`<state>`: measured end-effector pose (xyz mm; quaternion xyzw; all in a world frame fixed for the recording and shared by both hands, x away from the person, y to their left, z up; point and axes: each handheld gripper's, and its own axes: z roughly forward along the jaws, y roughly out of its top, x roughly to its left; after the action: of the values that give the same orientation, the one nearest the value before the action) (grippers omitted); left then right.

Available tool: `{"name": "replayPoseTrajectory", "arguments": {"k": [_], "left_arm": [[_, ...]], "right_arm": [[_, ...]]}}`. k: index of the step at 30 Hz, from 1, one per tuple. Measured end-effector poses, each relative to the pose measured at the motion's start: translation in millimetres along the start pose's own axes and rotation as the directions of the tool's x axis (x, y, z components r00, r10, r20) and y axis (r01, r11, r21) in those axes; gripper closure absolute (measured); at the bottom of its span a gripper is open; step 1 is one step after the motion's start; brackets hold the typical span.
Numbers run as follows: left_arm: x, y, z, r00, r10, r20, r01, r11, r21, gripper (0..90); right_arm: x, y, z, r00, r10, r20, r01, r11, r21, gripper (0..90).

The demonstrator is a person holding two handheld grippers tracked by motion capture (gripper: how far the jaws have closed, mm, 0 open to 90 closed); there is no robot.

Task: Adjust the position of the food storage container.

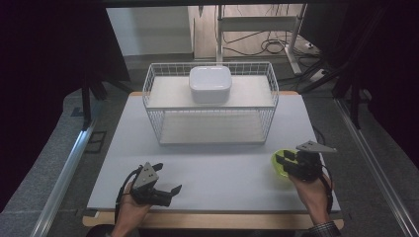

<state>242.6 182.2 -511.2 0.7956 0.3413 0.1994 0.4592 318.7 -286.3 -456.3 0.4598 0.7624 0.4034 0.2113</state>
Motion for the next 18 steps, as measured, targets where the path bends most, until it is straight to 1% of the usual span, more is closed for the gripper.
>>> {"name": "replayPoseTrajectory", "arguments": {"k": [3,6,7,13,18], "left_arm": [[0.0,-0.5,1.2,1.0000,0.001,0.000,-0.001,1.0000,0.007,2.5],[-0.1,-0.8,2.0,1.0000,0.002,0.001,-0.002,0.9999,0.013,2.6],[0.0,-0.8,2.1,1.0000,0.002,0.002,-0.002,0.9999,0.014,2.6],[0.4,-1.2,2.9,1.0000,-0.001,0.003,0.001,0.9998,0.018,2.8],[0.2,-1.7,3.7,1.0000,0.001,0.002,-0.001,0.9997,0.024,2.8]], "right_arm": [[-12.7,-1.5,-5.1,0.9987,0.010,0.050,-0.010,1.000,-0.003,77.9],[-24.4,-3.2,-8.8,0.9964,0.022,0.082,-0.022,1.000,-0.005,87.3],[-27.8,-3.7,-10.0,0.9958,0.029,0.087,-0.029,1.000,-0.005,89.2],[-46.4,-7.9,-13.5,0.9882,0.043,0.147,-0.043,0.999,-0.001,89.8],[-61.3,-16.0,-10.1,0.9824,0.079,0.169,-0.083,0.996,0.019,89.8]]}}
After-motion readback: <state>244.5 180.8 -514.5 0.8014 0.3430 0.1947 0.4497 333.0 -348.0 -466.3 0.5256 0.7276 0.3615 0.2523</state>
